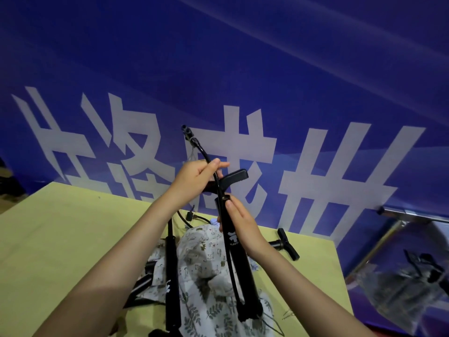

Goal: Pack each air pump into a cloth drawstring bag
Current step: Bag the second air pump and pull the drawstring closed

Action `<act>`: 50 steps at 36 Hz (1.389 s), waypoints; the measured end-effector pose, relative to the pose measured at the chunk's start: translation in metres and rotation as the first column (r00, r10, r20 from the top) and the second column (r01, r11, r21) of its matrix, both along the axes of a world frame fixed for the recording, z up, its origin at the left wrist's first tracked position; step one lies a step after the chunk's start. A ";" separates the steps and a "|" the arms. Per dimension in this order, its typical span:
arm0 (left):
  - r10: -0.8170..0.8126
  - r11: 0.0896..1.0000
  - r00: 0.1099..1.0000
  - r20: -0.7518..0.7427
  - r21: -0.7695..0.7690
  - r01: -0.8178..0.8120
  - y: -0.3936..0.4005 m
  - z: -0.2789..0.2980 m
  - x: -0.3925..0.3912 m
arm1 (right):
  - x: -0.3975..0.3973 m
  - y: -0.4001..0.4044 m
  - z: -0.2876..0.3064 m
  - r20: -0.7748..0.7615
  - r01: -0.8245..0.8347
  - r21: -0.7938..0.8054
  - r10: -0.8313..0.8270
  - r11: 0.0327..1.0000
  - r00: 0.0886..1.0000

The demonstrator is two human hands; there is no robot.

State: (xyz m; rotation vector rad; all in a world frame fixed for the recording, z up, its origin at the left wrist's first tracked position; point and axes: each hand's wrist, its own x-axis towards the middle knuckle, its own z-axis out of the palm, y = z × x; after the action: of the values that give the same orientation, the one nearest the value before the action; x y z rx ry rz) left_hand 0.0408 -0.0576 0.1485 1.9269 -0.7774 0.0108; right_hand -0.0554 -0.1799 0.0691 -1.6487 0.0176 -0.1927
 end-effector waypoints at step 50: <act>-0.271 0.895 0.618 -0.738 0.043 0.445 -0.040 -0.135 -0.104 | -0.041 -0.093 -0.012 -0.175 0.545 0.577 -0.560 0.608 0.810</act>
State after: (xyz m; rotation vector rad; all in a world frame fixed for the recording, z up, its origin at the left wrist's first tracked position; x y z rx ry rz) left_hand -0.0635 -0.0972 0.0136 1.7172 -0.6108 -1.0793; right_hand -0.0960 -0.2725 0.0576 -0.9382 0.5389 -0.6207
